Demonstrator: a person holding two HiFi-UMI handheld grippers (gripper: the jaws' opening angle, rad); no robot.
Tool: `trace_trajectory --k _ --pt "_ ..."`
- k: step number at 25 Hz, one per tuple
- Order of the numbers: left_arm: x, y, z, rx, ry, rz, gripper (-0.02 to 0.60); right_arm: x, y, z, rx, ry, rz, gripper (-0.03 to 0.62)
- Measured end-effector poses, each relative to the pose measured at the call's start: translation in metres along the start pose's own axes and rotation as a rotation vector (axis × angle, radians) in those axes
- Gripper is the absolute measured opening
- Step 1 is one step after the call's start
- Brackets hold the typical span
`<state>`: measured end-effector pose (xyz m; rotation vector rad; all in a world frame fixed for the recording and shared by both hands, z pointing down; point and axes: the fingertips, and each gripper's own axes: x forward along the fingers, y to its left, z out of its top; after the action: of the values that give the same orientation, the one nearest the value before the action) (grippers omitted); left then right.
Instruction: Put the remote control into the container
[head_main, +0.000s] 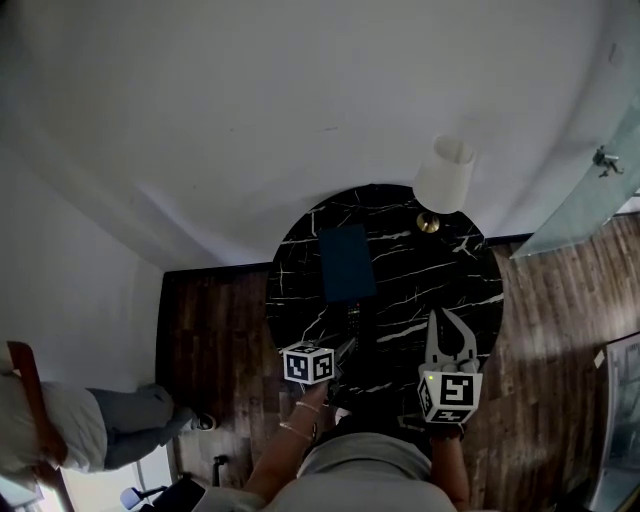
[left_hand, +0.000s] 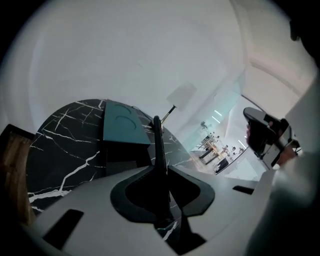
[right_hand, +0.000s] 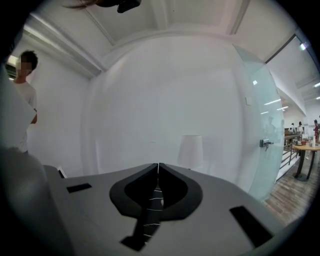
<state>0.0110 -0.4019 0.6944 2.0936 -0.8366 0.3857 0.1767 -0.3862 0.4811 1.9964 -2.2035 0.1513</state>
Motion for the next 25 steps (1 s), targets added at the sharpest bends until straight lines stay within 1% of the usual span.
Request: trace_trajectory --k 2,4,5,10,15,20,23,25 --pt "0.015 0.006 -0.014 -0.052 0.055 -0.002 0.087 -0.002 -0.004 0.002 0.005 0.000 -0.010 0.014" --pt "0.029 0.011 -0.027 -0.141 0.089 -0.019 0.087 -0.001 -0.009 0.004 0.007 0.001 -0.017 0.014" --pt "0.035 0.015 -0.032 -0.175 0.102 -0.015 0.087 -0.001 -0.012 0.003 0.006 0.002 -0.022 0.013" --pt "0.054 0.030 -0.056 -0.259 0.170 0.019 0.087 0.000 -0.024 0.003 0.002 -0.001 -0.038 0.014" --pt "0.068 0.035 -0.068 -0.260 0.224 0.034 0.087 0.001 -0.032 -0.002 0.002 0.013 -0.050 0.014" --pt "0.077 0.041 -0.075 -0.261 0.271 0.074 0.087 0.001 -0.039 -0.006 0.013 0.024 -0.062 0.013" --pt "0.081 0.046 -0.079 -0.288 0.279 0.101 0.087 0.000 -0.043 -0.007 0.016 0.026 -0.069 0.013" --pt "0.084 0.048 -0.079 -0.284 0.282 0.116 0.087 0.000 -0.046 -0.007 0.020 0.020 -0.073 0.013"
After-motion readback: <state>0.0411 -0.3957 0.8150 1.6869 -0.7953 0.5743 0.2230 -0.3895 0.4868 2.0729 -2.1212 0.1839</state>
